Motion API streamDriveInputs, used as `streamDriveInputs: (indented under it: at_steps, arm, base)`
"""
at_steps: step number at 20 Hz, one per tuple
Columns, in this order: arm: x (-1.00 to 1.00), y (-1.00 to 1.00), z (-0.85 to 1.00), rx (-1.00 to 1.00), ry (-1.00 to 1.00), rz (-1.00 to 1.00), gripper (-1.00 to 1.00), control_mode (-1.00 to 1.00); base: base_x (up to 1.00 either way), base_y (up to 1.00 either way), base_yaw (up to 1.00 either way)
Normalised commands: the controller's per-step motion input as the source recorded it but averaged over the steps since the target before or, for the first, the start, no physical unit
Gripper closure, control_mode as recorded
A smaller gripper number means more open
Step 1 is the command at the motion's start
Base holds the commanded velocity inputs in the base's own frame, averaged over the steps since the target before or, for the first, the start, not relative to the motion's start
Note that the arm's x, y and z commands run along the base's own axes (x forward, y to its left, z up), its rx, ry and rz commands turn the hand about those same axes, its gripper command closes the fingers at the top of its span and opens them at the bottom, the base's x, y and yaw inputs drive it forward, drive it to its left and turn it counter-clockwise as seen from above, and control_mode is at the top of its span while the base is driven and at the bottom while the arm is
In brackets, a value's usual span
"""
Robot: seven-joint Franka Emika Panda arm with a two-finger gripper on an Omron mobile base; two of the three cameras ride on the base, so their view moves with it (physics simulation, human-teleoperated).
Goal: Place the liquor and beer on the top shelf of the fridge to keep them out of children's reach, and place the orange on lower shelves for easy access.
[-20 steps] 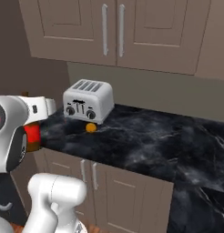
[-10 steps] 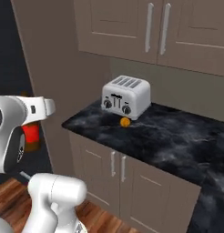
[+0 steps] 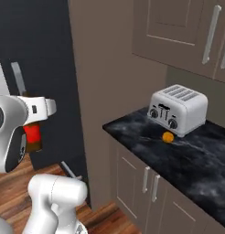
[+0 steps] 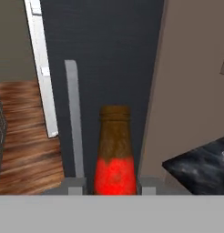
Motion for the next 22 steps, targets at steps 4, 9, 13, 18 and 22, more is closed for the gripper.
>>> streamDriveInputs:
  at_steps: [4, 9, 13, 18, 22]
  arm:
    - [0.0, 0.0, 0.0, 0.0, 0.0, 0.0, 1.0, 1.0]
    - [0.0, 0.0, 0.0, 0.0, 0.0, 0.0, 1.0, 1.0]
    - [0.0, 0.0, 0.0, 0.0, 0.0, 0.0, 1.0, 1.0]
    - [0.0, 0.0, 0.0, 0.0, 0.0, 0.0, 1.0, 1.0]
    - [0.0, 0.0, 0.0, 0.0, 0.0, 0.0, 1.0, 1.0]
  base:
    - [0.0, 0.08, 0.57]
    - [0.11, 0.25, 0.53]
    - [0.29, 0.3, 0.49]
    - [0.55, 0.38, 0.42]
    - [0.7, 0.4, 0.36]
